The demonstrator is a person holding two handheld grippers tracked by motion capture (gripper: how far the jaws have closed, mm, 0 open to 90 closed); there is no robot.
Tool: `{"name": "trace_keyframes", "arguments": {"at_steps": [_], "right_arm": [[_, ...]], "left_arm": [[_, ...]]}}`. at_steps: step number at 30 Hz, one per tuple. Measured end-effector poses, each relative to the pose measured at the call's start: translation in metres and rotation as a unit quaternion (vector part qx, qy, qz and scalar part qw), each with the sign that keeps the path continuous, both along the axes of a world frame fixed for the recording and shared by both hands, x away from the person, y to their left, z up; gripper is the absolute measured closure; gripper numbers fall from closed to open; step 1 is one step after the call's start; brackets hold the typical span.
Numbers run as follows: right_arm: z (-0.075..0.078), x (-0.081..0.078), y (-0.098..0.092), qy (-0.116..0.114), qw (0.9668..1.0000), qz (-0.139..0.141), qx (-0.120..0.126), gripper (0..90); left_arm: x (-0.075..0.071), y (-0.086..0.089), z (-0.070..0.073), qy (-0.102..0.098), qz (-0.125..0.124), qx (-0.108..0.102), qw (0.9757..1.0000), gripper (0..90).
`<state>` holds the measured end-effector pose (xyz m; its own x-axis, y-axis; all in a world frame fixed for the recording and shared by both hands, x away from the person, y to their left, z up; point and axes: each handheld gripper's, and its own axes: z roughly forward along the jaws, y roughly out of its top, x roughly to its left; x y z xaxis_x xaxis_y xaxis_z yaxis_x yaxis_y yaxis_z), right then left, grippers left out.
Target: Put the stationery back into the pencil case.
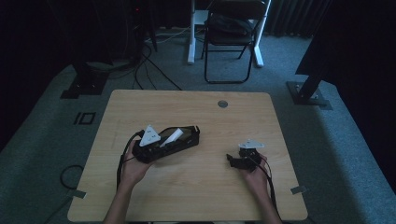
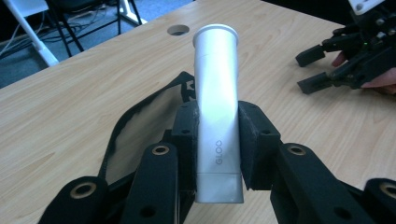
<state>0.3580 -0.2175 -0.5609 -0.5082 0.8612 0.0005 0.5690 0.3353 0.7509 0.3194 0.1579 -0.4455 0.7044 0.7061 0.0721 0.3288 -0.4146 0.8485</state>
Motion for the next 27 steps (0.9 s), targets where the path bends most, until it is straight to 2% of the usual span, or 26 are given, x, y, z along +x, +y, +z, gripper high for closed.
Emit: {"name": "trace_keyframes", "arguments": {"at_steps": [13, 27], "right_arm": [[0.000, 0.000, 0.000, 0.000, 1.0000, 0.000, 0.000, 27.1], [0.000, 0.000, 0.000, 0.000, 1.0000, 0.000, 0.000, 27.1]], "left_arm": [[0.008, 0.004, -0.004, 0.002, 0.023, 0.005, 0.9997, 70.8], [0.016, 0.007, -0.011, 0.010, 0.033, 0.003, 0.9994, 70.8]]}}
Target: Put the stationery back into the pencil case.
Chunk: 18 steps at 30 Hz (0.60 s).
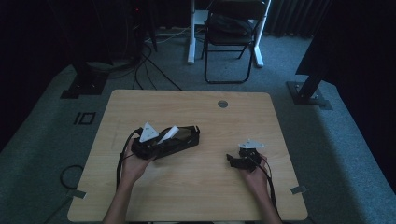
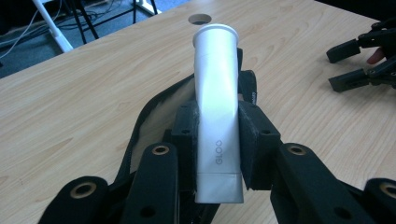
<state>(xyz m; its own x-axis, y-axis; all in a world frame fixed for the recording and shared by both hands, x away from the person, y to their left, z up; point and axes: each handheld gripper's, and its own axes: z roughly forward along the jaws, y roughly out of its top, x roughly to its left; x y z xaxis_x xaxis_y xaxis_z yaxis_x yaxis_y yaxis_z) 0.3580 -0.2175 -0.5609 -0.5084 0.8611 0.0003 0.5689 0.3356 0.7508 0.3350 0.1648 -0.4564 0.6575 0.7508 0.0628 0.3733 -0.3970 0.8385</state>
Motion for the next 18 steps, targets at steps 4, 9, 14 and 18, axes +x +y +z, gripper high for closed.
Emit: {"name": "trace_keyframes", "arguments": {"at_steps": [4, 9, 14, 18], "right_arm": [[0.0000, 0.0000, 0.0000, 0.000, 1.0000, 0.000, 0.000, 27.1], [0.0000, 0.0000, 0.0000, 0.000, 1.0000, 0.000, 0.000, 27.1], [0.0000, 0.0000, 0.0000, 0.000, 1.0000, 0.000, 0.000, 27.1], [0.0000, 0.0000, 0.0000, 0.000, 1.0000, 0.000, 0.000, 27.0]], "left_arm": [[0.0028, 0.0004, -0.0016, 0.001, 0.003, -0.002, 1.0000, 70.8], [0.0062, 0.0006, -0.0037, 0.003, 0.009, -0.004, 0.9999, 70.8], [0.0086, 0.0010, -0.0053, 0.004, 0.012, -0.001, 0.9999, 70.8], [0.0102, 0.0014, -0.0061, 0.005, 0.016, -0.001, 0.9999, 70.8]]}}
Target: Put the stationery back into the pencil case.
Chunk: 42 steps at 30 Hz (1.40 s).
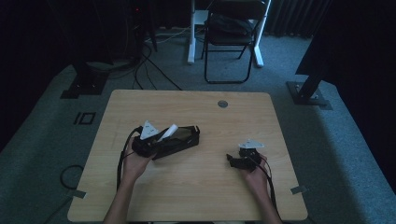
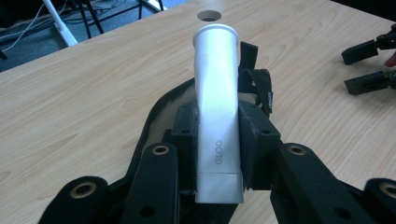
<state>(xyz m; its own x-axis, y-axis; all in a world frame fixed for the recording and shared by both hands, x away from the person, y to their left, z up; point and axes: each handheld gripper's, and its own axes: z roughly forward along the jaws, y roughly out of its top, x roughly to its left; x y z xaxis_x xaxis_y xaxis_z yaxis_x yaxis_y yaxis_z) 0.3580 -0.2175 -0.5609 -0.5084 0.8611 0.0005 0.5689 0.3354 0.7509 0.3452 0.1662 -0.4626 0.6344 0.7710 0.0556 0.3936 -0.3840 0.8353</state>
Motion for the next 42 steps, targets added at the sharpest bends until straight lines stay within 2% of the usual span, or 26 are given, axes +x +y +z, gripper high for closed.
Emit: {"name": "trace_keyframes", "arguments": {"at_steps": [42], "right_arm": [[0.000, 0.000, 0.000, 0.000, 1.0000, 0.000, 0.000, 27.0]], "left_arm": [[0.022, -0.003, -0.019, 0.031, 0.013, 0.018, 0.9993, 70.8]]}}
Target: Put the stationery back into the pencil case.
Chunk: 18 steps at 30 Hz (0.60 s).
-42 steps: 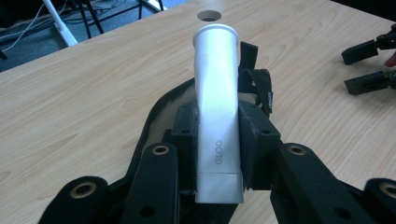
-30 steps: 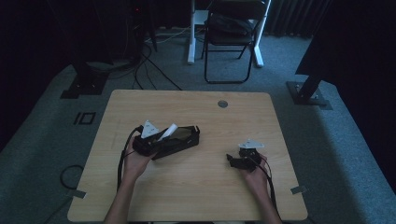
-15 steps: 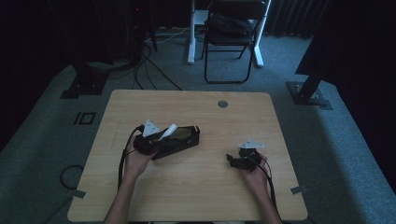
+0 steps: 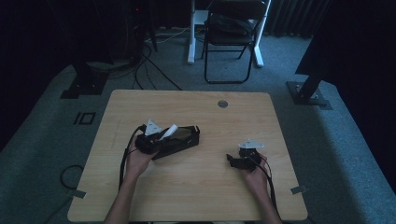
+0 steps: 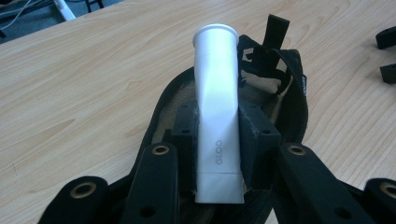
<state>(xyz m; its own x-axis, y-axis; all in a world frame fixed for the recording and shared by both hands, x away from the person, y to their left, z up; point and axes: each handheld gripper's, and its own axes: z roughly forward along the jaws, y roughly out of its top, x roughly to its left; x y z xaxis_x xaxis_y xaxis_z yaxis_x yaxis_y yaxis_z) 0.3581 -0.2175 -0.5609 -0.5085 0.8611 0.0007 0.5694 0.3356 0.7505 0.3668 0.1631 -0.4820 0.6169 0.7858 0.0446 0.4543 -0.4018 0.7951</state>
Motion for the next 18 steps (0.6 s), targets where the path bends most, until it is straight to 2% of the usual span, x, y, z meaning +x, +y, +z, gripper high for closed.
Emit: {"name": "trace_keyframes", "arguments": {"at_steps": [18], "right_arm": [[0.0000, 0.0000, 0.0000, 0.000, 1.0000, 0.000, 0.000, 27.0]], "left_arm": [[0.0071, -0.0019, -0.0071, 0.010, 0.002, 0.006, 0.9999, 70.8]]}}
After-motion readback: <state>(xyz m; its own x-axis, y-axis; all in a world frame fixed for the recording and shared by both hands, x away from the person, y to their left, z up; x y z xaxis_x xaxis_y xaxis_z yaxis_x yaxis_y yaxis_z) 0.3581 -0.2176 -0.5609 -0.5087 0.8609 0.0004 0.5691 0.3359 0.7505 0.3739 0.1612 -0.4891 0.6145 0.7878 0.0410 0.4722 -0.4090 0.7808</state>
